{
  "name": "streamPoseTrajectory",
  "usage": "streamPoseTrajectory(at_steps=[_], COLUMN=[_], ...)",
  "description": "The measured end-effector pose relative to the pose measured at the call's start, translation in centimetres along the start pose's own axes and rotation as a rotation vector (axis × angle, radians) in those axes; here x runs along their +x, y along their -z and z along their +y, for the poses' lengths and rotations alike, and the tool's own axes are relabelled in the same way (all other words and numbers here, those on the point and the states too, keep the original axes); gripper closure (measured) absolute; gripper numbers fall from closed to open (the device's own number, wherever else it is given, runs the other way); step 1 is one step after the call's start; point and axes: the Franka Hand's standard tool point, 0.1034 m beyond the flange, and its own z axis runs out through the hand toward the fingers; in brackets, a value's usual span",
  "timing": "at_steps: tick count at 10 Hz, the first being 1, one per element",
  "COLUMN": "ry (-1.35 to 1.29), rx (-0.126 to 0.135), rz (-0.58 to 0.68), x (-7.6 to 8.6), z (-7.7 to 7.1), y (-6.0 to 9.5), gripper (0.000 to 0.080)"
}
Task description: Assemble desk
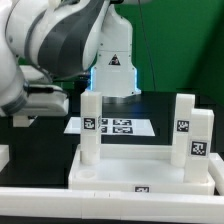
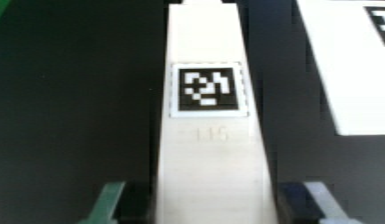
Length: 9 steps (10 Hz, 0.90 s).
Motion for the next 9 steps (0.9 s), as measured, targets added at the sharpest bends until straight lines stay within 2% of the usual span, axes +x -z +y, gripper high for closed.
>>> streamPoseTrajectory(at_steps=[1,4,5,6,7,8,9], ry=[0.008,0.004,0.005,0.009,0.017,0.016,0.014], rx=[0.001,-0.007,-0.016,-0.021,-0.018,-0.013,0.012], rz=[0.026,0.066,0.100,0.165,0.208,0.238,0.288], x=[-0.6,0.0,0.3,0.2,-0.6,-1.1,-1.2], z=[-0.4,0.2,0.4,0.2,-0.3,-0.5,-0.9], y=[1.8,2.1,2.6,3.9,5.8,7.1,8.4], gripper=[0.0509,0.0509,0.0509,0.0509,0.0509,0.0509,0.0509])
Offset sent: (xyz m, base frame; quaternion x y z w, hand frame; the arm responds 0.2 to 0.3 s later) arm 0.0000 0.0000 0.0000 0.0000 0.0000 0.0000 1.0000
